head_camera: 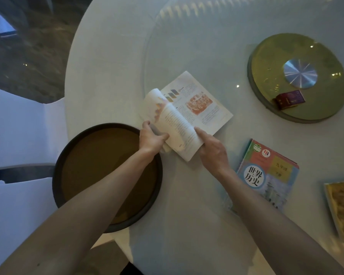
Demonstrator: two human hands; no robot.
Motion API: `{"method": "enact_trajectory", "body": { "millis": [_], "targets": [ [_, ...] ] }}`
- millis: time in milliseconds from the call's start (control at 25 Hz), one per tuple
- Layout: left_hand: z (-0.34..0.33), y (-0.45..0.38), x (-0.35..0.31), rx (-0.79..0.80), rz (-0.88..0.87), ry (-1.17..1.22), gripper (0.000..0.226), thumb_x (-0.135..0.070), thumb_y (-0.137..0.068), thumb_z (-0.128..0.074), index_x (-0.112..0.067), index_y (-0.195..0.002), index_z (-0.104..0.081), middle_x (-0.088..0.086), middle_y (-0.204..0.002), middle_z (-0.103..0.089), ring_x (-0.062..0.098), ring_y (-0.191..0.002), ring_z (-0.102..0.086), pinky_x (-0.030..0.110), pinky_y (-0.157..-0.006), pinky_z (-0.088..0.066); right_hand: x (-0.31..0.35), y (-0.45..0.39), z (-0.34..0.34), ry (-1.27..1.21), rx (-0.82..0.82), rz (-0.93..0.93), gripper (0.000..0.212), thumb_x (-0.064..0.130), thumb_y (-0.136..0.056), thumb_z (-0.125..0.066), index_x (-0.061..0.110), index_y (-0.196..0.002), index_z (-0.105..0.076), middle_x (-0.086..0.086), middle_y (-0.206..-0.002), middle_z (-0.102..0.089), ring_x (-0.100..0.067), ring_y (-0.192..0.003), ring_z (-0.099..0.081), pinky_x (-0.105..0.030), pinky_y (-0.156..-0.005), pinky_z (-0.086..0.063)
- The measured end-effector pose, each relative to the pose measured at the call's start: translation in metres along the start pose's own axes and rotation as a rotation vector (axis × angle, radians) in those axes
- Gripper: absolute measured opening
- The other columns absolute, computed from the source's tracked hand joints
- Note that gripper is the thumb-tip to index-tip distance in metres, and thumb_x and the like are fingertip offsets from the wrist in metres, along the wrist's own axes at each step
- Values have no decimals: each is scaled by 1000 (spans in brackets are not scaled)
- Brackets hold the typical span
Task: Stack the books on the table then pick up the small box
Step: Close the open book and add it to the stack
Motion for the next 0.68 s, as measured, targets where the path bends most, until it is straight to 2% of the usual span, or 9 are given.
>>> {"method": "enact_trajectory", "body": {
  "millis": [80,200,280,320,400,480,520,600,680],
  "targets": [
    [0,3,2,-8,32,38,80,-21,-82,-80,-13,-147,-36,8,-137,-55,26,-126,-56,36,-97,-53,-3,3,6,-210,-15,-97,46,18,-97,-52,34,-139,-61,3,-116,-73,-20,-105,-67,-47,-84,-60],
    [-1,13,-6,-48,12,5,67,-29,-86,-75,-13,-143,-45,3,-125,-58,20,-114,-58,31,-86,-49,-13,16,6,-494,-4,-256,46,4,-92,-51,33,-121,-72,13,-101,-75,-14,-96,-72,-47,-77,-65],
    [-6,20,-6,-29,17,32,58,-32,-89,-72,-13,-139,-50,-1,-117,-57,17,-105,-58,30,-84,-48,-18,27,4,-673,17,-361,48,-6,-91,-47,23,-116,-76,7,-96,-78,-22,-91,-75,-43,-71,-66],
    [-11,22,-3,-11,37,56,55,-33,-89,-71,-13,-137,-52,0,-117,-59,20,-104,-61,33,-85,-51,-19,35,3,-746,22,-409,47,-9,-91,-46,19,-113,-76,4,-93,-78,-24,-87,-75,-40,-69,-66],
    [-24,29,7,40,105,103,54,-38,-86,-72,-13,-130,-55,9,-117,-66,30,-102,-68,41,-85,-56,-24,50,1,-876,4,-512,40,-9,-93,-46,14,-109,-75,-4,-88,-77,-28,-80,-72,-45,-71,-64],
    [-40,39,18,121,164,170,46,-35,-86,-73,-11,-121,-59,13,-103,-71,29,-88,-70,39,-75,-57,-29,66,-2,-1011,-14,-591,29,-8,-95,-49,11,-100,-70,-12,-92,-75,-31,-80,-70,-49,-74,-64],
    [-49,46,22,175,181,234,42,-31,-88,-72,-5,-120,-61,11,-99,-73,27,-84,-71,36,-73,-57,-30,74,-5,-1100,0,-606,25,-7,-98,-50,12,-98,-67,-14,-96,-74,-30,-81,-71,-46,-69,-65],
    [-64,60,30,284,209,356,37,-28,-91,-71,-4,-118,-63,10,-104,-76,27,-89,-75,37,-77,-60,-31,89,-12,-1249,61,-602,18,-4,-101,-53,9,-106,-65,-15,-98,-75,-26,-76,-75,-36,-57,-62],
    [-73,71,36,353,220,426,33,-22,-95,-66,-4,-123,-62,12,-111,-75,28,-96,-74,40,-81,-59,-32,102,-20,-1253,124,-606,16,-1,-101,-55,5,-112,-66,-14,-95,-77,-25,-72,-76,-33,-55,-61]
  ]
}}
Point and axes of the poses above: each hand's wrist, its own y-axis away from the middle knuckle, its own z-axis out of the back of the hand, x = y × z, the point moved 6 cm from there along -y, towards the middle knuckle
